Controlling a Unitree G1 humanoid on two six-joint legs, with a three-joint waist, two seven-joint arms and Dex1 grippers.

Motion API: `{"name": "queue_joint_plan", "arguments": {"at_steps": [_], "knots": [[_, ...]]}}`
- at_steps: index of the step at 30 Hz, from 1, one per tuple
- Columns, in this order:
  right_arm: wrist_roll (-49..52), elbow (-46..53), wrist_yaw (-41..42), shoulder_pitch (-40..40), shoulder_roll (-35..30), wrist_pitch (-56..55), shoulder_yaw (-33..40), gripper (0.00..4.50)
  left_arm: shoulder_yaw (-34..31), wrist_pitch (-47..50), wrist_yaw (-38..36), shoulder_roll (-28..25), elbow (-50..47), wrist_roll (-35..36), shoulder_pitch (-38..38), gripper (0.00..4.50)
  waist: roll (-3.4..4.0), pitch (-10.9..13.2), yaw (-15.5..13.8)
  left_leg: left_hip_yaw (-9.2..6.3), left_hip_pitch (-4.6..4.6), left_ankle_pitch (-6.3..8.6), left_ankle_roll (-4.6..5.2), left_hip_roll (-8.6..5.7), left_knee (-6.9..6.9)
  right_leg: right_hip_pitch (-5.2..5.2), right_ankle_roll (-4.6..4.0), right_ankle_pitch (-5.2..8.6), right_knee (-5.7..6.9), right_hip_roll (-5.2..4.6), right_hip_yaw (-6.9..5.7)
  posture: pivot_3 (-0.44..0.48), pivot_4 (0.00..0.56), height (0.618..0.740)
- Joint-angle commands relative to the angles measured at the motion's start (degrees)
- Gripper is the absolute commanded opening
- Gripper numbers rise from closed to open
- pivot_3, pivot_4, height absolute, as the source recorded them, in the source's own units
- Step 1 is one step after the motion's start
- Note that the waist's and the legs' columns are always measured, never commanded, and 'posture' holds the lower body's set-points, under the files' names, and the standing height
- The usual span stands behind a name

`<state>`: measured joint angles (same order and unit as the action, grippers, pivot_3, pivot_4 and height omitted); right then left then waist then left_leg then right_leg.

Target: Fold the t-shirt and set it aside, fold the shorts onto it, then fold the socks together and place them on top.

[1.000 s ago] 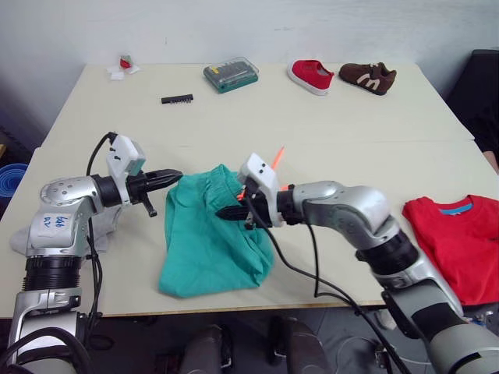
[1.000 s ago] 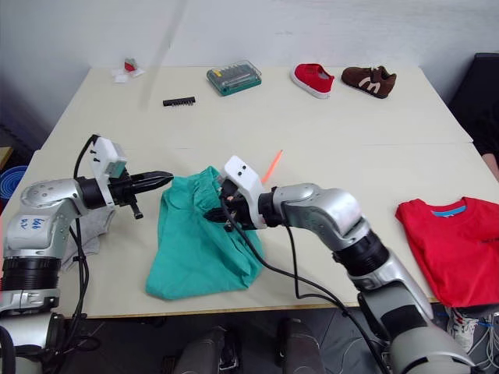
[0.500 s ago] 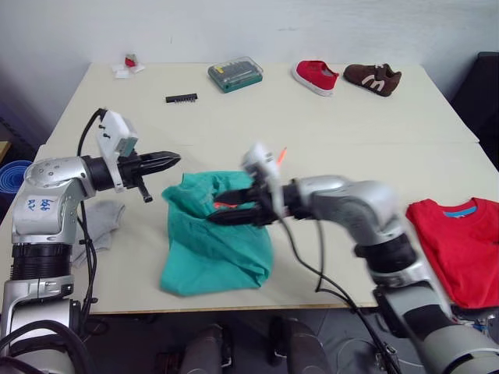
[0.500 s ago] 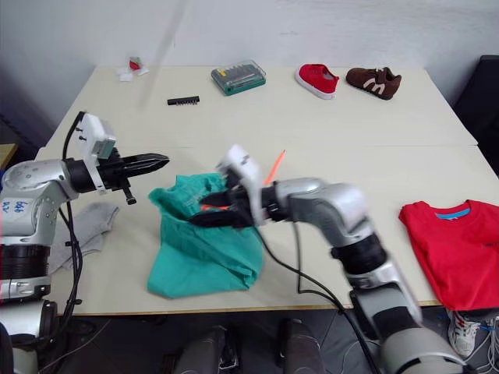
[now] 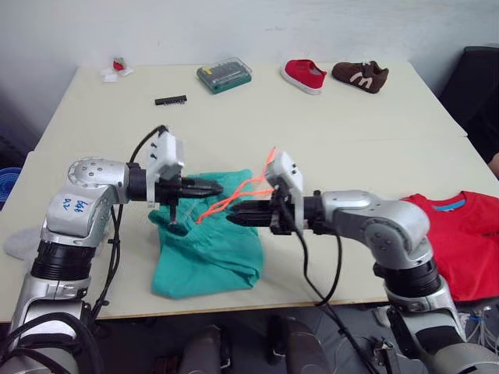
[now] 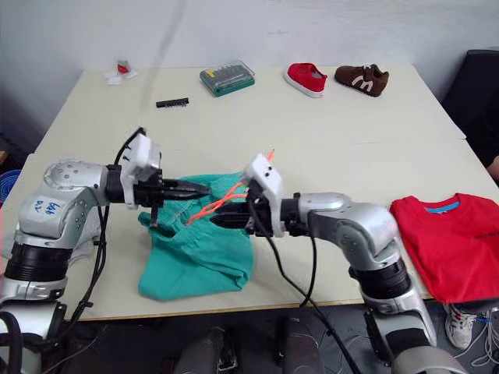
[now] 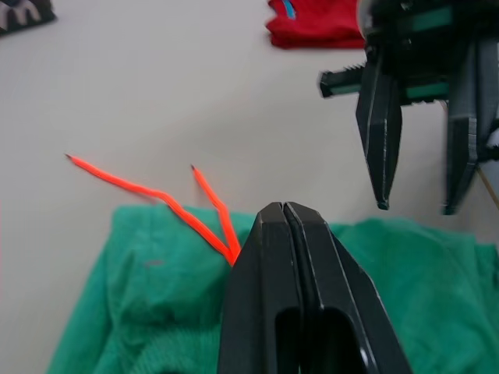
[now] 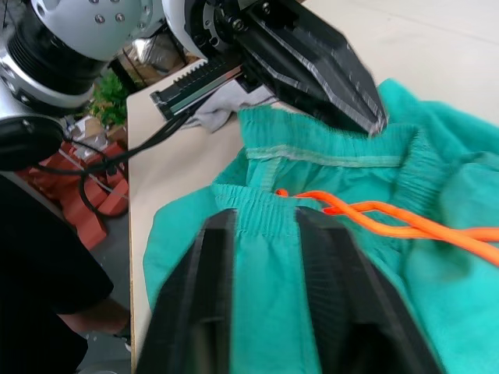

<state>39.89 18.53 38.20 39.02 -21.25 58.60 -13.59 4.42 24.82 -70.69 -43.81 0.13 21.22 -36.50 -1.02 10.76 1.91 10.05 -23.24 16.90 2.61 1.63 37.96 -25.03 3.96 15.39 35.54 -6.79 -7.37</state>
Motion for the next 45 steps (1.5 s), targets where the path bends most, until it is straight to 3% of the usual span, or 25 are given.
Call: {"name": "queue_joint_plan", "arguments": {"at_steps": [1,5,11,16,23,28,33,39,41,43,45], "knots": [[-7.92,-3.92,0.01,-0.8,1.75,-8.21,-6.34,0.01,5.34,-6.69,-3.06,-2.02,3.87,-6.69,2.48,0.0,0.0,0.0,-0.05,0.03,0.0,0.0,-0.03,0.01,0.0,-0.05,-0.05,0.03,0.06,0.01,0.02,0.0,0.15,0.74],[-14.45,-10.8,0.52,-1.4,3.88,-13.96,-10.99,0.01,6.07,-14.19,-3.52,-1.8,8.58,-9.61,3.73,0.0,0.0,0.0,-0.15,0.15,-0.2,-0.2,0.19,0.05,0.0,-0.42,-0.21,0.11,0.3,0.06,0.1,0.0,0.15,0.74],[-18.02,-10.48,8.54,-4.13,-0.92,-14.26,-17.33,0.01,6.33,-20.7,-3.73,-5.72,10.45,-13.85,8.35,0.0,0.0,0.0,0.02,0.16,-0.33,-0.21,0.25,0.11,0.08,-0.47,-0.21,0.11,0.38,0.11,0.12,0.0,0.15,0.74],[-21.33,-12.42,11.9,-3.22,-2.61,-17.75,-17.8,0.01,4.18,-21.34,-1.73,-6.11,11.86,-13.91,8.62,0.0,-0.01,-0.01,0.02,0.14,-0.19,-0.2,0.26,0.13,0.08,-0.41,-0.22,0.12,0.28,0.09,0.14,0.0,0.15,0.74],[-12.97,-15.44,11.93,5.93,2.82,-12.35,-3.81,0.01,-5.03,-1.96,-1.01,-5.66,2.77,0.48,8.22,0.0,-0.01,0.0,0.01,0.08,-0.21,-0.29,0.17,0.18,0.09,-0.47,-0.33,0.1,0.45,0.08,0.13,0.0,0.15,0.74],[-19.86,-28.99,11.33,12.43,5.14,-19.87,-4.69,0.01,-6.69,10.98,-0.84,-5.82,-3.83,7.86,7.54,0.0,-0.01,0.0,0.07,0.08,-0.19,-0.29,0.17,0.17,0.09,-0.41,-0.33,0.1,0.46,0.13,0.11,0.0,0.15,0.74],[-27.86,-43.44,9.24,15.14,8.99,-30.72,-6.75,0.01,-0.26,4.15,1.43,-3.28,-6.47,1.05,11.35,0.0,-0.01,0.0,0.09,0.17,-0.2,-0.29,0.18,0.13,0.08,-0.39,-0.3,0.09,0.51,0.18,0.15,0.0,0.15,0.74],[-32.08,-53.36,3.33,16.78,11.34,-38.48,-2.39,0.01,3.64,-5.95,3.05,-3.97,0.13,-7.72,16.25,0.0,-0.01,0.0,0.88,0.18,-0.22,-0.35,0.09,0.18,0.05,-0.41,-0.31,0.09,0.5,0.24,0.15,0.0,0.15,0.74],[-31.53,-53.06,2.51,16.45,10.92,-38.72,-0.2,0.01,3.07,-8.99,2.7,-4.79,2.7,-8.71,18.92,0.0,-0.01,0.0,1.24,0.17,-0.2,-0.37,0.04,0.21,0.0,-0.42,-0.32,0.1,0.51,0.23,0.15,0.0,0.15,0.74],[-27.97,-46.43,4.86,14.89,9.85,-35.37,2.7,0.01,2.08,-12.16,2.98,-5.02,5.13,-8.89,20.87,0.0,0.01,0.0,1.52,0.17,-0.14,-0.37,0.01,0.22,-0.03,-0.42,-0.35,0.12,0.49,0.22,0.21,0.0,0.15,0.74],[-22.27,-34.87,8.27,11.77,5.82,-24.15,5.41,0.01,-1.4,-9.21,3.99,-3.86,3.07,-4.35,20.54,0.0,0.01,0.0,1.47,0.16,-0.07,-0.38,-0.04,0.25,-0.07,-0.42,-0.44,0.17,0.48,0.2,0.25,0.0,0.15,0.74]]}}
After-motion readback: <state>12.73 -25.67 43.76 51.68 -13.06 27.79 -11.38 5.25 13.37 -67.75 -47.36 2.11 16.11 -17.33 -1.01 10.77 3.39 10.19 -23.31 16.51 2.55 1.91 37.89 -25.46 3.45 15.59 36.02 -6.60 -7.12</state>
